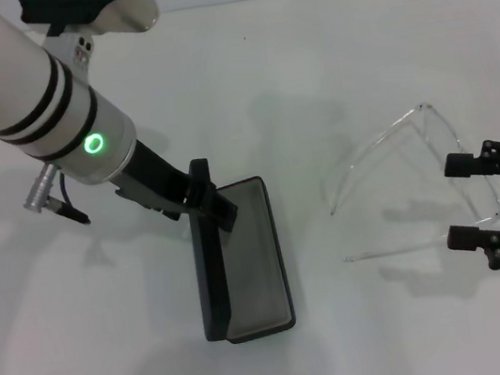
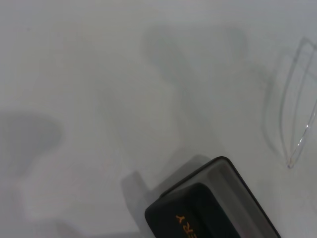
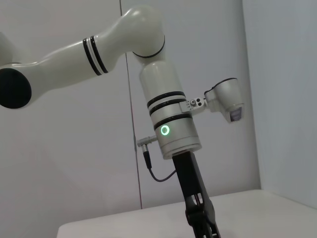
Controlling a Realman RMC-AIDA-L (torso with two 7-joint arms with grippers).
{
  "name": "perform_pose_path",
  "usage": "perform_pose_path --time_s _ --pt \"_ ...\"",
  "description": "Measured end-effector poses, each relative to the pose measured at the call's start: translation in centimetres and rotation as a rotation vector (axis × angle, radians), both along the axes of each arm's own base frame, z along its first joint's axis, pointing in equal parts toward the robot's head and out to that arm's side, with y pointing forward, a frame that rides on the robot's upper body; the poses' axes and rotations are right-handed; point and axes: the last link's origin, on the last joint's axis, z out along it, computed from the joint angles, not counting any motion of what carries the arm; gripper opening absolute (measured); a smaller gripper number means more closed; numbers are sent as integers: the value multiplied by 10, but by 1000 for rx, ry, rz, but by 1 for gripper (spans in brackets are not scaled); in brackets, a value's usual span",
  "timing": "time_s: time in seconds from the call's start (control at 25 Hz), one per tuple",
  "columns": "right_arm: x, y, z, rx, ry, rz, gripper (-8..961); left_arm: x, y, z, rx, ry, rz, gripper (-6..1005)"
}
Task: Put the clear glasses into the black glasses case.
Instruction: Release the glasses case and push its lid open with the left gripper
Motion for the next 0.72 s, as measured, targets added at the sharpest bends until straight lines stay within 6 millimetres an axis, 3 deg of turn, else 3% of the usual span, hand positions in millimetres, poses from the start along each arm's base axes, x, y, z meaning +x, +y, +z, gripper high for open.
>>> perform_pose_path --time_s 0.44,0.72 --pt "-2 4 -1 1 -1 6 755 2 -3 -2 -30 23 -52 607" --pt "-3 5 -1 12 -5 12 754 10 -1 -1 -39 34 -106 373"
